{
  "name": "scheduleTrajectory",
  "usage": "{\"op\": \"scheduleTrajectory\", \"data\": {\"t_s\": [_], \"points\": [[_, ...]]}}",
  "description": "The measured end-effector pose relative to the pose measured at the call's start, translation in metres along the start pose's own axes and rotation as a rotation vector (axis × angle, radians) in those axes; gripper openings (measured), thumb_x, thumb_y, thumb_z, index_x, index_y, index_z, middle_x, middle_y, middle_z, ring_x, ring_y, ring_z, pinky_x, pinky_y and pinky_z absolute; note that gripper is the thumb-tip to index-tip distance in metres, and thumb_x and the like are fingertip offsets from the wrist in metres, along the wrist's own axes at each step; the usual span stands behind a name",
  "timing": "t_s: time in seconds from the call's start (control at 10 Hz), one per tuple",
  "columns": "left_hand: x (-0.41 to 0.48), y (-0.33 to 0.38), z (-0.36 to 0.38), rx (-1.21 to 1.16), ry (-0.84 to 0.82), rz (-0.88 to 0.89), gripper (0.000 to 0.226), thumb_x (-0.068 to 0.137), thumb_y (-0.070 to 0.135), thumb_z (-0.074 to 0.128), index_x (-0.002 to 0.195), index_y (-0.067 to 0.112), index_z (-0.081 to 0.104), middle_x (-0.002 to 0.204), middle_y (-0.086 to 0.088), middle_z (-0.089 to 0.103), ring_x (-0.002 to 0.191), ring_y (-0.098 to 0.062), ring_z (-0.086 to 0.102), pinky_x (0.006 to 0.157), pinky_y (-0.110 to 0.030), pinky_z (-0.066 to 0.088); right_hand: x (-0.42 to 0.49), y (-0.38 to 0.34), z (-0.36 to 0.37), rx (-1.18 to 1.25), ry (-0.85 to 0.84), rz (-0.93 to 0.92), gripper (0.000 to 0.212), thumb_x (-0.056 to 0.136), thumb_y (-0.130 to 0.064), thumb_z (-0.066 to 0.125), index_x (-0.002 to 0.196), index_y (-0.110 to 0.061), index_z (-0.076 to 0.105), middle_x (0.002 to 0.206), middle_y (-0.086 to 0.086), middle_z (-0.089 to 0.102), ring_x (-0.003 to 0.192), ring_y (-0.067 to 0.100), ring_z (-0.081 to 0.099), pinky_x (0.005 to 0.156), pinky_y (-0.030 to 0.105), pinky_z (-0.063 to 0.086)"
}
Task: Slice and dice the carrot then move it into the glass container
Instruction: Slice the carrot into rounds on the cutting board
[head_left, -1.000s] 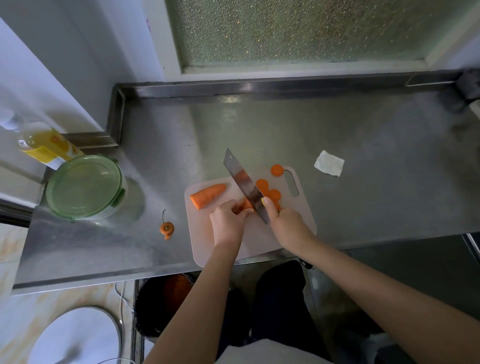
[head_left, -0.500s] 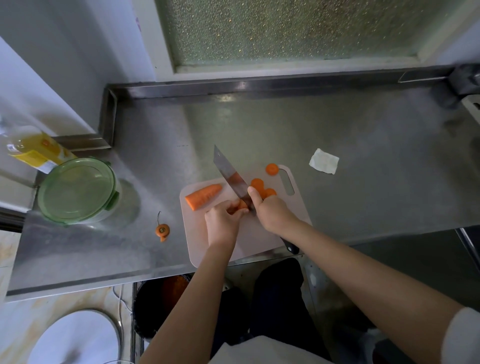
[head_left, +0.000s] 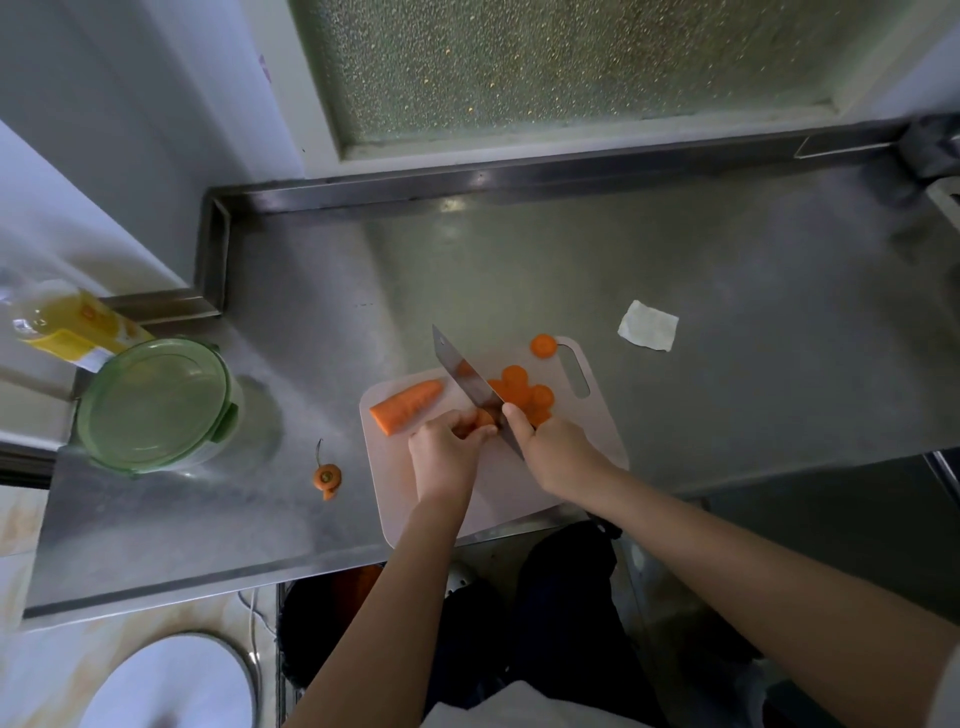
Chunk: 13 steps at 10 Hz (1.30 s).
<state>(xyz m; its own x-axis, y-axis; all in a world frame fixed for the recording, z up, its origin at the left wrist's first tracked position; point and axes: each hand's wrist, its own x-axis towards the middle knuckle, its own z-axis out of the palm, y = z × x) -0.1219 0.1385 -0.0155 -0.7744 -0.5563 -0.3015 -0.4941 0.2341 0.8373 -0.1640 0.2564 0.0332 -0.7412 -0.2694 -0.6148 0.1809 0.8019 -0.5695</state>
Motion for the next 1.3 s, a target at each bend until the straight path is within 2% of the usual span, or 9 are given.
{"op": "scheduleTrajectory", "data": {"t_s": [0.1, 0.2, 0.3, 0.4, 0.5, 0.7, 0.8, 0.9, 1.3], "points": [[0.001, -0.002, 0.001, 0.038, -0.011, 0.021, 0.009, 0.079, 0.019, 0.074, 0.073, 0.019, 0.068, 0.065, 0.014, 0.059, 0.063, -0.001, 0.055, 0.058, -0.001, 0.04, 0.004, -0.007, 0.006, -0.06, -0.001, -0.006, 0.052, 0.102, -0.047, 0.023, 0.067, -0.017, 0.046, 0.072, 0.009, 0.054, 0.08, 0.028, 0.056, 0.066, 0.029, 0.039], [-0.002, -0.001, 0.0, 0.045, -0.008, 0.035, 0.005, 0.079, 0.018, 0.074, 0.077, 0.016, 0.07, 0.066, 0.013, 0.06, 0.06, 0.004, 0.053, 0.059, 0.0, 0.04, 0.01, -0.013, 0.007, -0.047, 0.046, -0.008, 0.037, 0.101, -0.045, 0.028, 0.082, -0.019, 0.047, 0.102, 0.015, 0.058, 0.102, 0.032, 0.056, 0.081, 0.036, 0.041], [-0.001, -0.003, 0.0, 0.036, -0.02, 0.054, 0.005, 0.078, 0.018, 0.075, 0.078, 0.016, 0.071, 0.067, 0.013, 0.061, 0.06, 0.007, 0.053, 0.061, 0.0, 0.041, 0.016, -0.012, 0.013, -0.056, 0.038, -0.021, 0.048, 0.102, -0.044, 0.026, 0.104, -0.01, 0.06, 0.096, 0.013, 0.061, 0.093, 0.032, 0.058, 0.074, 0.035, 0.046], [-0.003, 0.0, -0.001, 0.031, -0.012, 0.059, 0.006, 0.078, 0.019, 0.075, 0.08, 0.015, 0.072, 0.069, 0.013, 0.062, 0.063, 0.009, 0.054, 0.061, 0.001, 0.04, 0.018, -0.005, 0.023, -0.059, 0.046, -0.037, 0.062, 0.101, -0.048, 0.022, 0.069, -0.007, 0.057, 0.061, 0.004, 0.048, 0.058, 0.016, 0.048, 0.049, 0.024, 0.03], [-0.004, -0.002, -0.001, 0.039, -0.009, 0.072, 0.007, 0.077, 0.018, 0.075, 0.082, 0.016, 0.071, 0.072, 0.014, 0.062, 0.066, 0.009, 0.054, 0.063, 0.003, 0.038, 0.022, -0.002, 0.021, -0.019, 0.071, -0.024, 0.061, 0.101, -0.048, 0.023, 0.055, -0.012, 0.04, 0.058, 0.007, 0.047, 0.058, 0.019, 0.048, 0.052, 0.029, 0.034], [-0.007, -0.013, 0.0, 0.065, -0.006, 0.149, 0.023, 0.079, 0.016, 0.074, 0.101, 0.011, 0.072, 0.095, 0.002, 0.071, 0.085, -0.002, 0.06, 0.075, 0.005, 0.037, 0.023, 0.002, 0.018, 0.013, 0.109, -0.049, 0.034, 0.099, -0.049, 0.031, 0.067, -0.035, 0.029, 0.088, 0.004, 0.048, 0.084, 0.021, 0.046, 0.077, 0.034, 0.038], [-0.008, -0.014, 0.0, 0.093, -0.018, 0.179, 0.028, 0.078, 0.017, 0.075, 0.104, 0.009, 0.071, 0.098, 0.002, 0.07, 0.088, -0.002, 0.059, 0.077, 0.006, 0.035, 0.022, 0.002, 0.016, -0.008, 0.078, -0.081, 0.043, 0.102, -0.046, 0.027, 0.061, -0.031, 0.031, 0.063, 0.001, 0.042, 0.061, 0.018, 0.043, 0.064, 0.03, 0.038], [-0.006, -0.015, 0.001, 0.084, 0.008, 0.156, 0.024, 0.077, 0.019, 0.076, 0.1, 0.013, 0.071, 0.097, 0.002, 0.071, 0.086, -0.002, 0.06, 0.076, 0.005, 0.037, 0.025, 0.004, 0.017, -0.015, 0.11, -0.091, 0.062, 0.1, -0.049, 0.026, 0.051, -0.012, 0.036, 0.052, 0.004, 0.042, 0.049, 0.015, 0.042, 0.048, 0.027, 0.028], [-0.012, -0.013, 0.006, -0.022, 0.063, 0.09, 0.013, 0.075, 0.013, 0.076, 0.087, 0.015, 0.07, 0.083, 0.009, 0.067, 0.075, 0.005, 0.059, 0.072, -0.001, 0.041, 0.028, 0.02, 0.012, 0.15, 0.091, -0.017, 0.067, 0.097, -0.058, 0.026, 0.05, -0.013, 0.041, 0.056, 0.005, 0.046, 0.069, 0.027, 0.049, 0.069, 0.03, 0.035]]}}
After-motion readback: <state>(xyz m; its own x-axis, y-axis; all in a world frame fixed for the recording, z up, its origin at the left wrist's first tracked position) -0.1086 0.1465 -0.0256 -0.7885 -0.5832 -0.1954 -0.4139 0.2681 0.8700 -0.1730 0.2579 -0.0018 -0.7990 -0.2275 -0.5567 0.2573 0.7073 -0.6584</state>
